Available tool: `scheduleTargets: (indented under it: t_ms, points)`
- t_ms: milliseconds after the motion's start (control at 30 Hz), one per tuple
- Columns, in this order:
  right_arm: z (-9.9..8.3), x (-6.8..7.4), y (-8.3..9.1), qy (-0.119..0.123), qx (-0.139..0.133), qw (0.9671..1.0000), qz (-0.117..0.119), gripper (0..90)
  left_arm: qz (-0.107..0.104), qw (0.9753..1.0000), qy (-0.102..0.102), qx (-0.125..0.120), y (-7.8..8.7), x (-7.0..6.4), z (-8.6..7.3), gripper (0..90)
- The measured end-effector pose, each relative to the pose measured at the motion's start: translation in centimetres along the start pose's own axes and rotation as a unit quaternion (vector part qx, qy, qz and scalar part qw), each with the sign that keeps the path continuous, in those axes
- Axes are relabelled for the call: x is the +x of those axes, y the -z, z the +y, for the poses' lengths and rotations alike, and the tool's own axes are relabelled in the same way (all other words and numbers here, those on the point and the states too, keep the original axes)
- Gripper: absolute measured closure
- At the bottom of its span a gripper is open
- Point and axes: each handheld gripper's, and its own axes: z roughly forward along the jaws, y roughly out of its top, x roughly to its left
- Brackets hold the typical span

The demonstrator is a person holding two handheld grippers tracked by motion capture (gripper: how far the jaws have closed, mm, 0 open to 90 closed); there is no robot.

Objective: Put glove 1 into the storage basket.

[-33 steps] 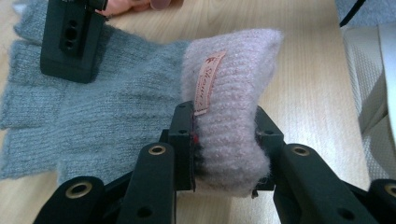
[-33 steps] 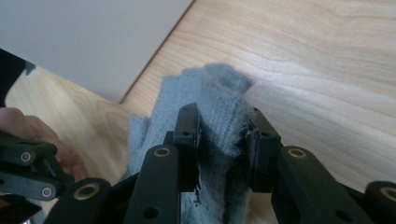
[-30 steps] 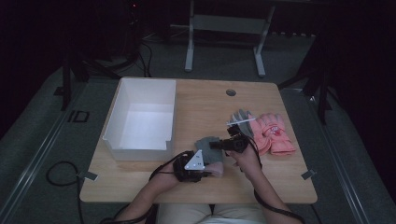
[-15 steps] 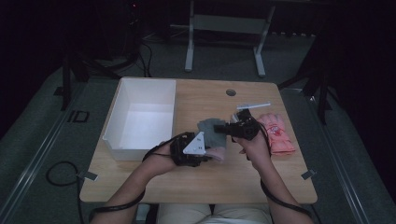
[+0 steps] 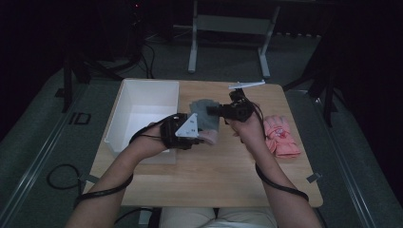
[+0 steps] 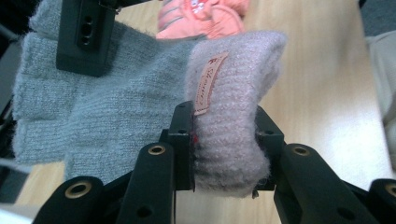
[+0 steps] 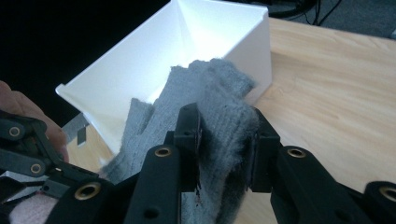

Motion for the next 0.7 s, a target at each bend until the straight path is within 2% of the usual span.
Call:
scheduleTargets:
  t_ms: [133, 233, 333, 500, 700]
  points:
    - [1.4, 0.4, -1.2, 0.0, 0.001, 1.0, 0.006, 71.0, 0.012, 0.9999, 0.004, 0.003, 0.9, 0.9, -0.9, 67.8]
    - [2.5, 1.0, -2.3, 0.003, 0.004, 1.0, 0.008, 70.9, 0.022, 0.9995, 0.02, 0.012, 1.6, 1.3, -1.4, 67.7]
    - [3.2, 1.8, -3.6, 0.014, 0.01, 0.9998, 0.005, 70.9, 0.035, 0.9989, 0.021, 0.024, 2.4, 1.5, -2.2, 67.7]
    - [4.2, 2.7, -6.2, 0.016, 0.023, 0.9995, 0.016, 70.9, 0.035, 0.9984, 0.029, 0.034, 3.7, 2.1, -4.3, 67.7]
    - [4.8, 4.6, -9.3, 0.025, 0.042, 0.9983, 0.03, 70.9, 0.037, 0.997, 0.038, 0.056, 5.2, 2.3, -6.9, 67.4]
